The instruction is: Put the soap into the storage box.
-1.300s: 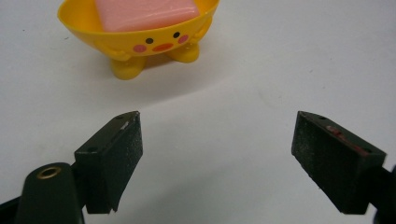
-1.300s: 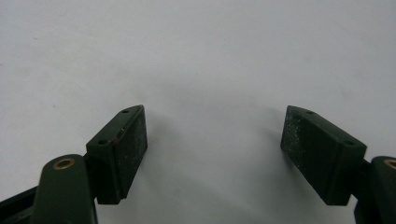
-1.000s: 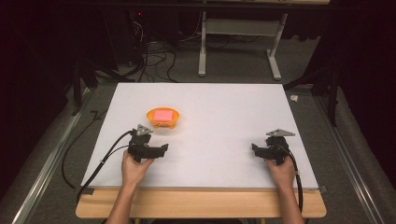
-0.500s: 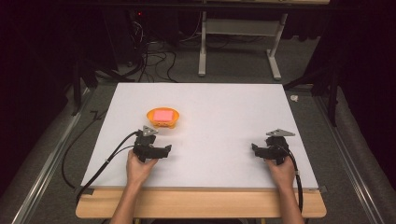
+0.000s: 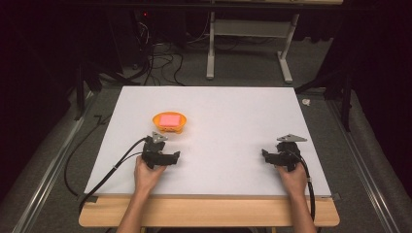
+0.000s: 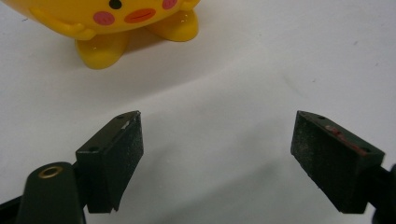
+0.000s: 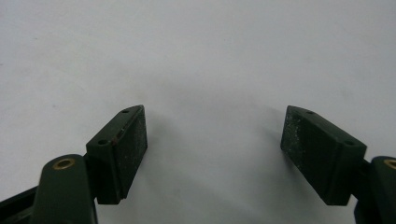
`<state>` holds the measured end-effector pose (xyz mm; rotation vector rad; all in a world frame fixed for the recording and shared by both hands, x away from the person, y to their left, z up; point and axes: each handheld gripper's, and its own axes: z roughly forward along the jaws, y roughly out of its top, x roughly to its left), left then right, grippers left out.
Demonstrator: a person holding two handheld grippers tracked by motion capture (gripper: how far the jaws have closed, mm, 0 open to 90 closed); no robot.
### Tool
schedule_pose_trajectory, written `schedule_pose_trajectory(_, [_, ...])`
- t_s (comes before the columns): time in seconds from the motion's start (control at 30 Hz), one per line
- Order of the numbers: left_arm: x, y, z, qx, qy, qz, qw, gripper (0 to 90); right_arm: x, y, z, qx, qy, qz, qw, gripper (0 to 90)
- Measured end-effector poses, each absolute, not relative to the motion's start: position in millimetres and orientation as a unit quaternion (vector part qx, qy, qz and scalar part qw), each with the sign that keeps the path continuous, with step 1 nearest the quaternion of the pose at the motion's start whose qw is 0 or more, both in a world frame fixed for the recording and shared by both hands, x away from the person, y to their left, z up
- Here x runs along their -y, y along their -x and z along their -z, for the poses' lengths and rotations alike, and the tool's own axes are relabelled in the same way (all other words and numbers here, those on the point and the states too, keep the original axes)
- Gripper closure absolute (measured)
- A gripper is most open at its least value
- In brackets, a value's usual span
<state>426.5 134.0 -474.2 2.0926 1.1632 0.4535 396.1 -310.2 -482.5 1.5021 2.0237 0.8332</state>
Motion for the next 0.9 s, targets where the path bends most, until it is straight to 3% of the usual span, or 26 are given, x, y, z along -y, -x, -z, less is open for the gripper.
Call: schedule_pose_trajectory(0.9, [-135,-427,488,-0.443,-0.803,-0.183,0.354,16.3,310,-396,483,-0.739,-0.55,-0.305,0.241,23.3])
